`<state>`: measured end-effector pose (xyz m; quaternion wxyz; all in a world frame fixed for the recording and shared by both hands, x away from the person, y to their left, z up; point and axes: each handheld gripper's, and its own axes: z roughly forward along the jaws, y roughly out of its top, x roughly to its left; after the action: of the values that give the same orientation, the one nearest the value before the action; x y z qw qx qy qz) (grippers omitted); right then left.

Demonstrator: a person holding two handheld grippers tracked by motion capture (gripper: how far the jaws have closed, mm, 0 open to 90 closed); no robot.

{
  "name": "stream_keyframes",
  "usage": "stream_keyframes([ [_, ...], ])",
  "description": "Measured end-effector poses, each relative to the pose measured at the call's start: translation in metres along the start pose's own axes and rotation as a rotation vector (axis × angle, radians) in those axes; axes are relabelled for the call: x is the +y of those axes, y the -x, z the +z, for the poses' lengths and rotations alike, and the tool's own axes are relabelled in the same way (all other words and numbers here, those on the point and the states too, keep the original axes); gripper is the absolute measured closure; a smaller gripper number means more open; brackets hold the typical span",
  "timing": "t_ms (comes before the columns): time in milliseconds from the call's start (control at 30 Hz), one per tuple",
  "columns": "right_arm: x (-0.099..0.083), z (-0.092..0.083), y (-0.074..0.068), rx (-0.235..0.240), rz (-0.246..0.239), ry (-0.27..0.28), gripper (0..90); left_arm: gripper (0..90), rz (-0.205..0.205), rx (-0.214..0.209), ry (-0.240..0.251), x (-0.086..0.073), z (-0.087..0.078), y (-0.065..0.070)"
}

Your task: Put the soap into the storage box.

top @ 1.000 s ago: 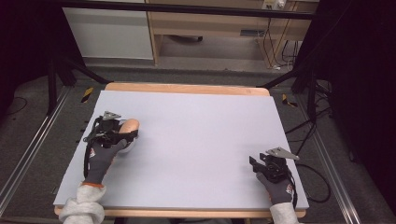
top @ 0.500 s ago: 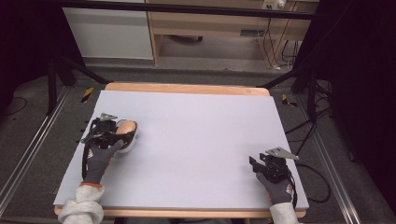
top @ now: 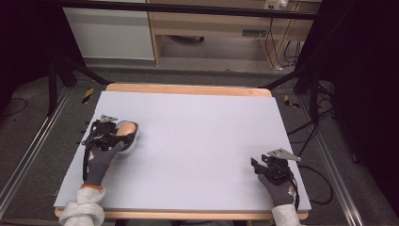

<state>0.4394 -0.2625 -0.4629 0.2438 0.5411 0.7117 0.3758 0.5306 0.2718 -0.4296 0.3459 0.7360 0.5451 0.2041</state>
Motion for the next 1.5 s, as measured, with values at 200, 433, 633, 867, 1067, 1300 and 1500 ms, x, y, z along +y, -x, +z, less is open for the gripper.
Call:
stream_keyframes([
  [200, 0.0, 0.0, 0.0, 0.0, -0.002, 0.001, 50.1, 31.7, -0.002, -0.001, 0.001, 0.0, 0.0, 0.0],
  [433, 0.0, 0.0, 0.0, 0.003, -0.002, 0.0, 49.9, 31.5, -0.006, 0.006, 0.005, -0.001, -0.001, 0.0],
  [633, 0.0, 0.0, 0.0, 0.002, -0.002, 0.002, 49.8, 31.1, 0.0, 0.005, 0.001, -0.002, -0.002, 0.001],
  [867, 0.0, 0.0, 0.0, 0.001, -0.003, 0.004, 49.7, 31.2, 0.017, 0.003, 0.012, -0.003, -0.006, 0.006],
  [1067, 0.0, 0.0, 0.0, 0.001, -0.003, 0.005, 49.6, 31.7, 0.034, -0.027, 0.044, -0.006, -0.014, 0.013],
  [1300, 0.0, 0.0, 0.0, -0.005, -0.009, 0.008, 49.5, 32.2, 0.061, -0.055, 0.077, -0.007, -0.025, 0.023],
  [1500, 0.0, -0.001, 0.001, -0.007, -0.003, 0.013, 49.3, 32.3, 0.082, -0.092, 0.106, -0.013, -0.037, 0.032],
])
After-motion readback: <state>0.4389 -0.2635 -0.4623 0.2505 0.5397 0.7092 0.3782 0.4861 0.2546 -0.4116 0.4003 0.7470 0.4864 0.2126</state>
